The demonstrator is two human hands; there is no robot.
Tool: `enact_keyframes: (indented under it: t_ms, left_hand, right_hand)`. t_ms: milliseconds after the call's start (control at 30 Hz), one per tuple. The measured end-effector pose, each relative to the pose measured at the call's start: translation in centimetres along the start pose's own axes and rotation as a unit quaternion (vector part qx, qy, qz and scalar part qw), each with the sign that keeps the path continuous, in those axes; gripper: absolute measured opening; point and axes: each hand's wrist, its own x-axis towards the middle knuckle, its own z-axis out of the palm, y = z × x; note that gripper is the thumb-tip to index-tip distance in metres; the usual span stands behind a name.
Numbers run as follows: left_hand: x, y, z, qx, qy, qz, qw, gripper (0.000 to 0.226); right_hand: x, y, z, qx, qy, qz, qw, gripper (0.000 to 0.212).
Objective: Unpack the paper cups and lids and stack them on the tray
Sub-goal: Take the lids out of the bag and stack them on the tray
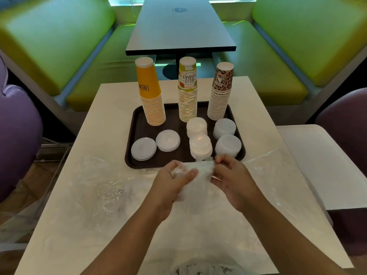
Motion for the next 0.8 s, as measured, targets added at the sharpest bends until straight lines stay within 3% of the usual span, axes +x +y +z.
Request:
enact_keyframes:
  t_ms: [100, 167, 200, 267, 333, 400, 533, 633, 733, 800]
  left_hand:
    - [0.2, -0.2, -1.2, 0.266, 0.004, 0.068, 0.961, 0.024]
    - [0.6, -0.9, -1.9, 0.316, 0.026, 0.092, 0.944, 0.010]
    - [0.5, -1.0, -1.9, 0.262, 0.035, 0.074, 0.962, 0.007]
    - [0.2, -1.1, -1.5, 0.083, 0.016, 0.016, 0.996, 0.021]
    - [0.1, -1.3, -1.2, -0.043, 0.010, -0.026, 0.999, 0.023]
    - [0.2, -1.5, -1.3, -0.082, 0.003, -0.049, 0.995, 0.025]
    - [-0.2, -1.6, -1.6, -0.118, -0.013, -0.090, 0.989, 0.021]
    - [-0.3, -1.7, -2.1, -0.156, -0.002, -0.126, 0.980, 0.029]
    - [-0.1, -1.3, -3.5, -0.209, 0.004, -0.154, 0.966, 0.030]
    - [0.4, -1.0, -4.7, -0.255, 0.003, -0.158, 0.954, 0.043]
  right_hand:
    - [0.0, -0.4, 0.2, 0.063, 0.003, 0.029, 0.998, 0.030]
    - [-0.3, -0.1, 0.6, 0.004, 0.009, 0.029, 1.000, 0.032]
    - [-0.5, 0.2, 0.7, -0.038, 0.017, 0.026, 0.999, 0.032]
    - [-0.7, 0.5, 1.0, -0.102, 0.033, 0.024, 0.994, 0.030]
    - [-0.7, 0.8, 1.2, -0.151, 0.037, 0.030, 0.987, 0.025]
    - [-0.7, 1.2, 1.3, -0.249, 0.014, 0.031, 0.968, 0.015]
    - [-0.4, 2.7, 1.6, -0.422, -0.024, -0.027, 0.906, 0.026]
    - [0.0, 3.5, 1.9, -0.474, -0.004, -0.068, 0.878, 0.020]
    - [0.6, 4.3, 1.5, -0.508, 0.023, -0.091, 0.856, 0.031]
    - [1.0, 4.6, 0.7, -0.518, 0.057, -0.094, 0.848, 0.034]
